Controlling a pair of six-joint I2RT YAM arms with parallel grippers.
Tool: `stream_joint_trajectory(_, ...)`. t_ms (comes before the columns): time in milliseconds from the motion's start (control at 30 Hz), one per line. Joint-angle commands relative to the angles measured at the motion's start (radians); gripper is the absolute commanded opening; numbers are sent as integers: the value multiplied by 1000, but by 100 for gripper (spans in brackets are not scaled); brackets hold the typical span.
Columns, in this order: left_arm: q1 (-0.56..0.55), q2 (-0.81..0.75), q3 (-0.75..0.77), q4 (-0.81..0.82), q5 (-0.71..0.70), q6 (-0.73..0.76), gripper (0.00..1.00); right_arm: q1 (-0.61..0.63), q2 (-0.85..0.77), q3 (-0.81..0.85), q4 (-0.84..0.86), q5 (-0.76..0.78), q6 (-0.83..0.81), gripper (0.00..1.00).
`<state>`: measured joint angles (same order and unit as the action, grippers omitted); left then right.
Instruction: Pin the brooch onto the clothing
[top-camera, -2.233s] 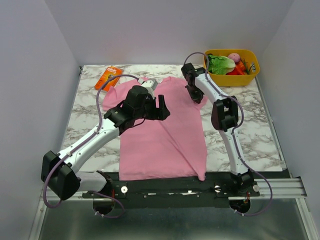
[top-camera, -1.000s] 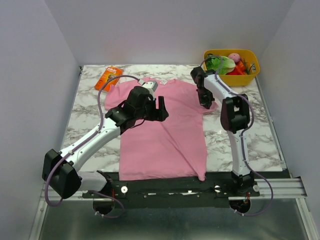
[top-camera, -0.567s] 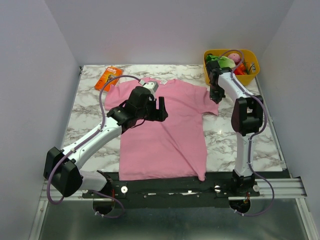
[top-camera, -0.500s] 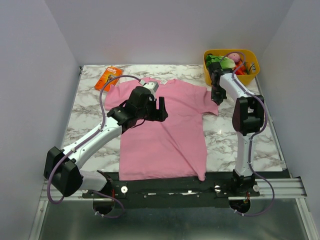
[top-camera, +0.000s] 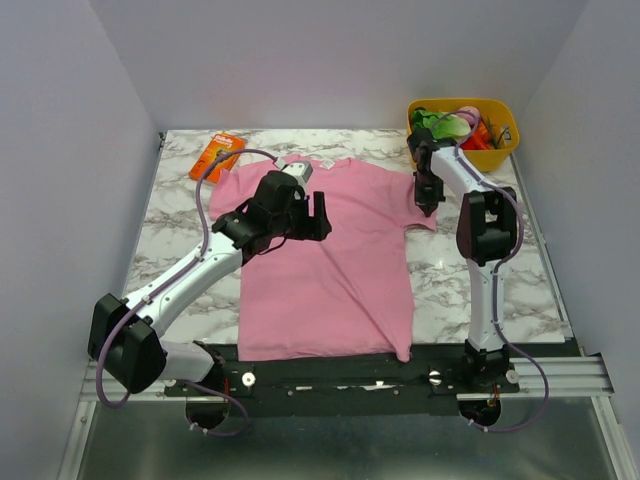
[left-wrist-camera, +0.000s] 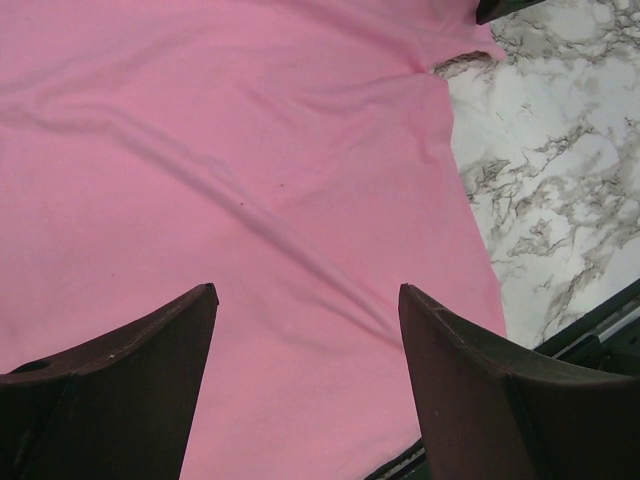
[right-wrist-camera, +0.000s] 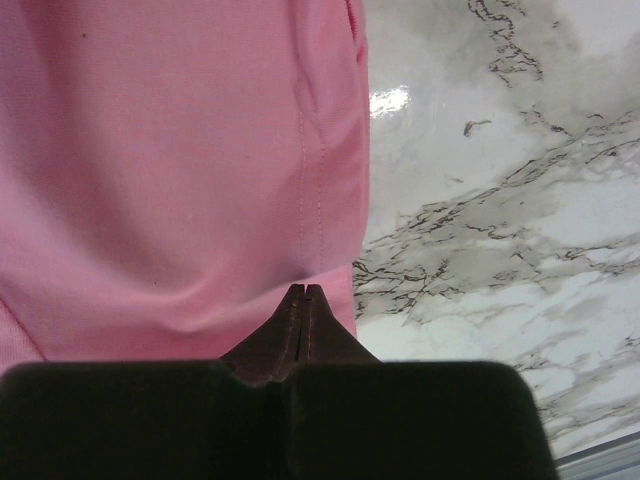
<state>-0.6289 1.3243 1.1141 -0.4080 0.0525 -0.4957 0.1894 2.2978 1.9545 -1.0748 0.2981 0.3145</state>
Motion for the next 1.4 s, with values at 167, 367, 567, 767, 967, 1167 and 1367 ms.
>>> stream_joint_trajectory(167,11,1,38,-38,-16,19,82,-5,63,93,-134,16,-9,1)
stream_joint_trajectory(367,12,58,110,-121,-72,45,81,-8,91,127,-186,70,-14,1)
stream_joint_trajectory(567,12,118,96,-190,-72,52,76,-18,109,173,-231,179,0,1)
stream_joint_trajectory(767,12,70,-48,-158,-65,11,61,-5,-131,-39,-44,110,2,2)
stream_joint_trajectory(967,-2,43,-209,-120,-16,-56,10,85,-405,-265,81,30,-5,2)
stream_joint_trajectory(1167,-28,65,-335,-95,-22,-144,0,263,-518,-500,162,-54,40,2)
stream_joint_trajectory(1367,-29,72,-410,-100,-40,-207,0,340,-554,-652,248,-171,83,1)
